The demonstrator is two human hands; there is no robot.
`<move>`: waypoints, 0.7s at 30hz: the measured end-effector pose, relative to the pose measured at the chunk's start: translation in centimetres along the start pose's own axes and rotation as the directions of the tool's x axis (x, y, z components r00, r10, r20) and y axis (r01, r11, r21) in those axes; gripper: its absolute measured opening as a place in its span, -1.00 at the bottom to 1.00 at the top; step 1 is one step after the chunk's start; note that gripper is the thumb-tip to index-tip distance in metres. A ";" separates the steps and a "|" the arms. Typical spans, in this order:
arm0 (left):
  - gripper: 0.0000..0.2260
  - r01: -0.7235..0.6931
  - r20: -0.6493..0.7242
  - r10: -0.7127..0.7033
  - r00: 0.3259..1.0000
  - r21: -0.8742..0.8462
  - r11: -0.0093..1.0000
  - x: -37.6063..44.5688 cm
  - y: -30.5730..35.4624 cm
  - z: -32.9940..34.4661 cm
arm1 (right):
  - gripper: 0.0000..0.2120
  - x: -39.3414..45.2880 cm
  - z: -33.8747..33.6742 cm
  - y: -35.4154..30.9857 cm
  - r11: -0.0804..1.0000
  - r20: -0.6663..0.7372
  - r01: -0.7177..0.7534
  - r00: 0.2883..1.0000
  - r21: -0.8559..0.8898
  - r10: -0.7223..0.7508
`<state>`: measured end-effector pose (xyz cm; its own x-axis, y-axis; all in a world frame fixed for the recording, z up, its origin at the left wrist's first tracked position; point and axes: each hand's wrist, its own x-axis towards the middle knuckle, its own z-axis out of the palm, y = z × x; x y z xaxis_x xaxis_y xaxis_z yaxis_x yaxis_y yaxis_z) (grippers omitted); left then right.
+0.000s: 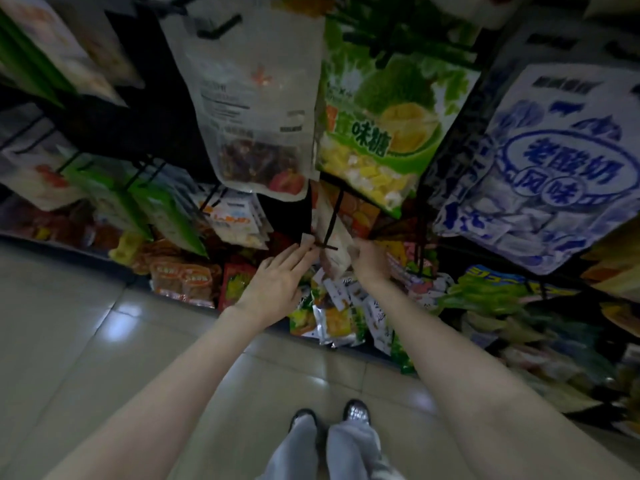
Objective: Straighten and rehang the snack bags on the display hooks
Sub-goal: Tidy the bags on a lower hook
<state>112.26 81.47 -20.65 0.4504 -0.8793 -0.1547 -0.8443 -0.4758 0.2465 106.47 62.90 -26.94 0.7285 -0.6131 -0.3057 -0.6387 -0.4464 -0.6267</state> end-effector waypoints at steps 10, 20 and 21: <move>-0.47 -0.064 -0.166 0.040 0.985 -0.142 0.988 -0.9 0.3 -1.1 | -0.69 -7.2 -5.2 -1.1 0.966 0.297 0.207 0.942 -0.154 -0.155; -0.87 -0.244 -0.289 0.116 0.950 -0.461 0.853 1.2 4.5 -8.9 | -0.78 -14.2 -18.6 -5.4 0.924 -0.013 0.337 0.939 -0.182 -0.344; -0.89 -0.267 -0.317 0.116 0.941 -0.489 0.831 1.2 5.3 -10.6 | -0.80 -14.7 -19.4 -5.9 0.941 -0.120 0.330 0.934 -0.075 -0.337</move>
<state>111.40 77.68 -9.40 0.4183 -0.8890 0.1861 -0.6796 -0.1704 0.7135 94.73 61.91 -4.84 0.8658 -0.5002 0.0124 -0.3790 -0.6717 -0.6365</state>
